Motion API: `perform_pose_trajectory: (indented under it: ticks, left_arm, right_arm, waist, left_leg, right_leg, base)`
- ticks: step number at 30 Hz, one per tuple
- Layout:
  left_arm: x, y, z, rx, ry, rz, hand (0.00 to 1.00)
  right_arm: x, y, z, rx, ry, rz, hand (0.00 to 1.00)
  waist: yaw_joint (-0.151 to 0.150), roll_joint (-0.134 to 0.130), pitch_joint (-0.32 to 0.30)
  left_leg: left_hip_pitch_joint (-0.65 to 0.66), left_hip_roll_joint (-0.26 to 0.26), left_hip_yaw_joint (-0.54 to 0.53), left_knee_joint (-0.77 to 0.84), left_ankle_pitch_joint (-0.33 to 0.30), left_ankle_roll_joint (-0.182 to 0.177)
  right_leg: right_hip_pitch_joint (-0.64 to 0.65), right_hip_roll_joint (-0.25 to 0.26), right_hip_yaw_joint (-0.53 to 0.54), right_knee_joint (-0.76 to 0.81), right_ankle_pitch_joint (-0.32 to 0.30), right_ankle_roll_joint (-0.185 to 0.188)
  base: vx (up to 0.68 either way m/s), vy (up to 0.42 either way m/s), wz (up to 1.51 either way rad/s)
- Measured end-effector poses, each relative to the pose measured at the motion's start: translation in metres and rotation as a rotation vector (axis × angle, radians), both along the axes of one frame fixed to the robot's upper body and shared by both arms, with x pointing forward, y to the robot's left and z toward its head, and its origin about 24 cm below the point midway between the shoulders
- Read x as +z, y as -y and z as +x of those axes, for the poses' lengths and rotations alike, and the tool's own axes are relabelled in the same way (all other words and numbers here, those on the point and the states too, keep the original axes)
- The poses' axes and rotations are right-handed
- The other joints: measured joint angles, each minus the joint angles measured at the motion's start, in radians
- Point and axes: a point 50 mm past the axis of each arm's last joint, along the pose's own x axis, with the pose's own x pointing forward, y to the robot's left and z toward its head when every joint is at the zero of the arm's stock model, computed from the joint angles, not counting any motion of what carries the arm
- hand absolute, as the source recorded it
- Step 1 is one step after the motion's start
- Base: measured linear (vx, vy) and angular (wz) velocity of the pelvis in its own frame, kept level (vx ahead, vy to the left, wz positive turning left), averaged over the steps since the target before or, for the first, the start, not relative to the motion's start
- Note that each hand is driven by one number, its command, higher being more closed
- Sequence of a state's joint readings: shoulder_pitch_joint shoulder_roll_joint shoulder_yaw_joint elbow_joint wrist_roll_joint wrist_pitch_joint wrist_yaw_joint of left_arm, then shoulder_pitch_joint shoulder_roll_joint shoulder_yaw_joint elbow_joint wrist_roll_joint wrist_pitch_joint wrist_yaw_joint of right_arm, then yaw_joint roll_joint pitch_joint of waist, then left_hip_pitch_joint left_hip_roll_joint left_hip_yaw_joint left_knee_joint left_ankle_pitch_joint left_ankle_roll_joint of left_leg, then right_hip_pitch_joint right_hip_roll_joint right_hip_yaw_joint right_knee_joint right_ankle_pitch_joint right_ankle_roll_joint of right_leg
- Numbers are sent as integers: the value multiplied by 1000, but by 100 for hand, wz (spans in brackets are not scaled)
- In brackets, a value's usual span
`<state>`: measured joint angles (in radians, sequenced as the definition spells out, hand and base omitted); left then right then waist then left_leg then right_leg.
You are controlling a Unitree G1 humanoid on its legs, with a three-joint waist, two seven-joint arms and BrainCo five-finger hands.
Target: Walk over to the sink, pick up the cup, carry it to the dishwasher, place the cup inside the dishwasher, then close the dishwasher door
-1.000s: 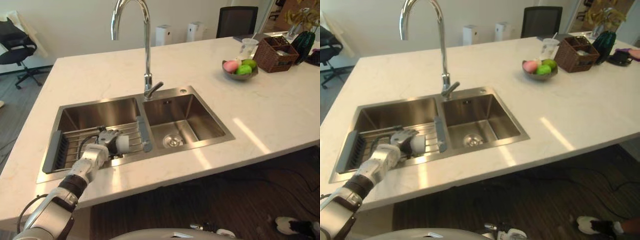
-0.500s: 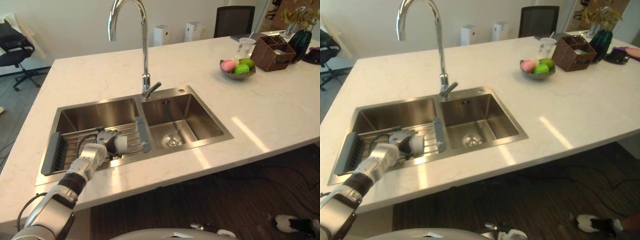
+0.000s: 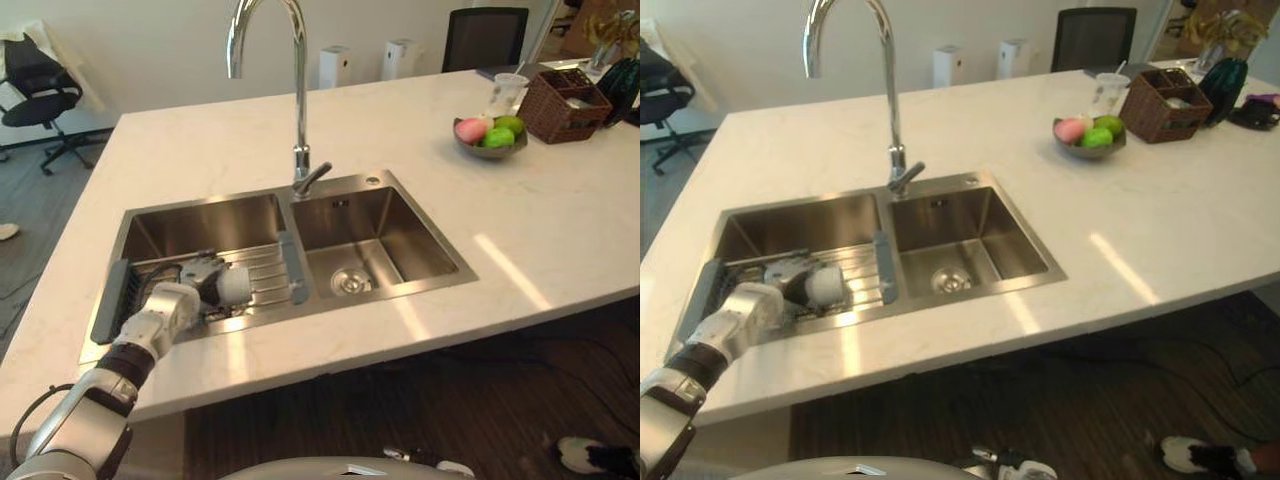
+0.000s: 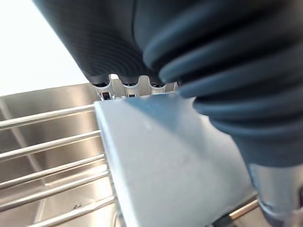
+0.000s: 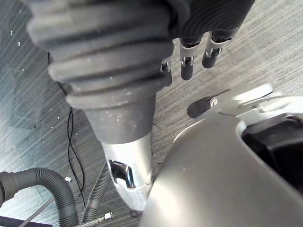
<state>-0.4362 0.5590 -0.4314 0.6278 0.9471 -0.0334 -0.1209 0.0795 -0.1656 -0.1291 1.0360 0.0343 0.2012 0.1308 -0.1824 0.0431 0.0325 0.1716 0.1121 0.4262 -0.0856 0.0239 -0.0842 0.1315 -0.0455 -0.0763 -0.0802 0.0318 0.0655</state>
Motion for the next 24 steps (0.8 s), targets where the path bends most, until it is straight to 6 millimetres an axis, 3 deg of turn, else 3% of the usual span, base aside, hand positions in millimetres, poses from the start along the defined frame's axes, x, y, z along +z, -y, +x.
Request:
perform_pose_trajectory:
  ticks: [8,24]
  left_arm:
    - [12,-12,3,17,26,8,0]
    - [8,-10,-1,-7,-15,2,0]
  right_arm:
    - [-1,0,-3,-1,-7,0,0]
    - [-1,-1,-3,2,-7,2,0]
  waist:
    - [12,-7,5]
    - [17,-13,13]
  left_leg:
    - [-1,-2,-13,0,0,1]
    - [-1,-2,-13,0,0,1]
  right_leg:
    - [7,-1,-15,0,-5,-1]
    - [7,0,-15,0,-5,-1]
  base:
    - [-5,-8,5]
    - [0,0,0]
